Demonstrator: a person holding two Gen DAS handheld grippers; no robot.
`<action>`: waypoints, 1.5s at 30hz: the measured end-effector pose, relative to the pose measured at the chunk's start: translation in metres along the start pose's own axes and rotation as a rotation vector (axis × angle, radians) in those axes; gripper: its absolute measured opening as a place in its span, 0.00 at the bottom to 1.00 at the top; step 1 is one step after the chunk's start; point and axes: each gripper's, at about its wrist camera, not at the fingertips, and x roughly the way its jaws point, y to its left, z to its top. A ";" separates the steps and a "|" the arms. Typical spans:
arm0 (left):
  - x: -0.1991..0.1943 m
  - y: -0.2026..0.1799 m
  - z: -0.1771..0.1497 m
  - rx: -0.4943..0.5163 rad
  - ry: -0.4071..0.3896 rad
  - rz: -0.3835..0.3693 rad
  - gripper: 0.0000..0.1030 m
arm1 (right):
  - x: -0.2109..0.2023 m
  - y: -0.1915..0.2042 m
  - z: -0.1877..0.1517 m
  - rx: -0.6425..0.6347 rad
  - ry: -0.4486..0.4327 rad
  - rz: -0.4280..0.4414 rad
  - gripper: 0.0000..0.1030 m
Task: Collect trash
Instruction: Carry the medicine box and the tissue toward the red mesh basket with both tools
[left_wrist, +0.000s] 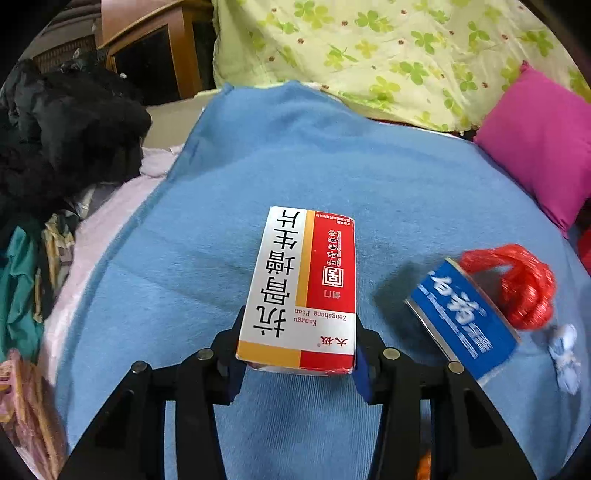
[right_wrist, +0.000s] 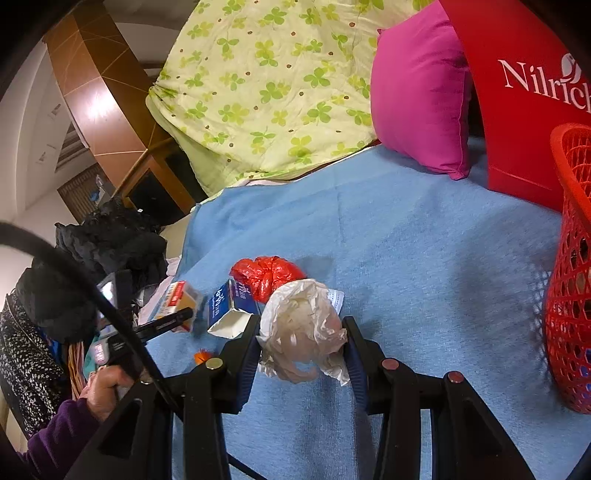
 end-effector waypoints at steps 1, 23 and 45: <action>-0.007 0.000 -0.001 0.012 -0.008 -0.003 0.47 | 0.000 0.001 0.000 0.001 -0.001 0.002 0.44; -0.153 -0.076 -0.076 0.184 -0.136 -0.075 0.48 | -0.037 0.001 -0.004 -0.034 -0.050 -0.013 0.44; -0.215 -0.097 -0.092 0.247 -0.237 -0.070 0.48 | -0.085 -0.004 -0.012 -0.035 -0.136 0.001 0.44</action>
